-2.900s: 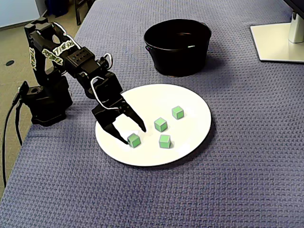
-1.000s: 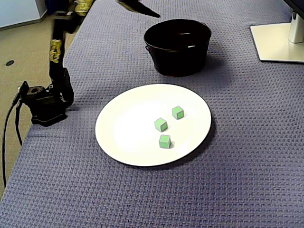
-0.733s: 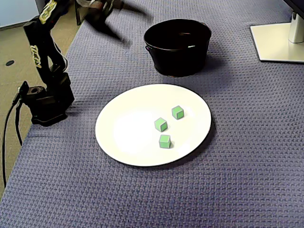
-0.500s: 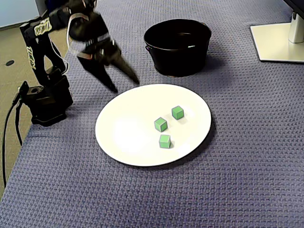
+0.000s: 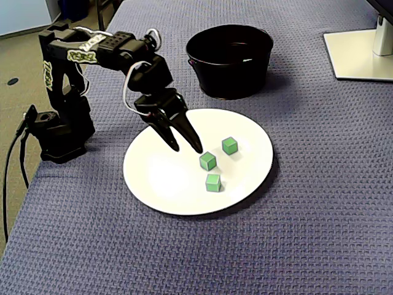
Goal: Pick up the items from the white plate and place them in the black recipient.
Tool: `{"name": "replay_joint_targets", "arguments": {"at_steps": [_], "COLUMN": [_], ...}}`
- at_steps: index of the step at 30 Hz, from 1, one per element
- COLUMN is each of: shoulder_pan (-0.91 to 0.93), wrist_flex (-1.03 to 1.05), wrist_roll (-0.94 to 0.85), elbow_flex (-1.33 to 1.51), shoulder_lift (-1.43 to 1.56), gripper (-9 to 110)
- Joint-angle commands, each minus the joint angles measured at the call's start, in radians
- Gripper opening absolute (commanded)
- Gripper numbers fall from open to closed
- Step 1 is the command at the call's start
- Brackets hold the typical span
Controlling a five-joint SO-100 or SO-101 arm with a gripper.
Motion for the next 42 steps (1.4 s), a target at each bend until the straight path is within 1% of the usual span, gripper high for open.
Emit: {"name": "replay_joint_targets", "arguments": {"at_steps": [1, 9, 17, 23, 27, 30, 32, 38, 40, 42], "shoulder_pan": [-0.029, -0.100, -0.152, -0.160, -0.160, -0.153, -0.146, -0.123, -0.114, -0.118], "wrist_flex": [-0.023, -0.043, -0.051, -0.077, -0.083, -0.072, -0.072, -0.041, -0.002, 0.015], "wrist_roll": [0.035, 0.104, 0.147, 0.143, 0.133, 0.129, 0.120, 0.083, 0.043, -0.046], "elbow_flex": [-0.138, -0.179, -0.183, -0.173, -0.172, -0.172, -0.172, -0.189, -0.212, -0.225], "shoulder_lift": [-0.087, -0.221, -0.288, -0.296, -0.295, -0.287, -0.281, -0.199, -0.103, 0.043], "gripper": [24, 25, 24, 17, 9, 5, 0, 0, 0, 0]}}
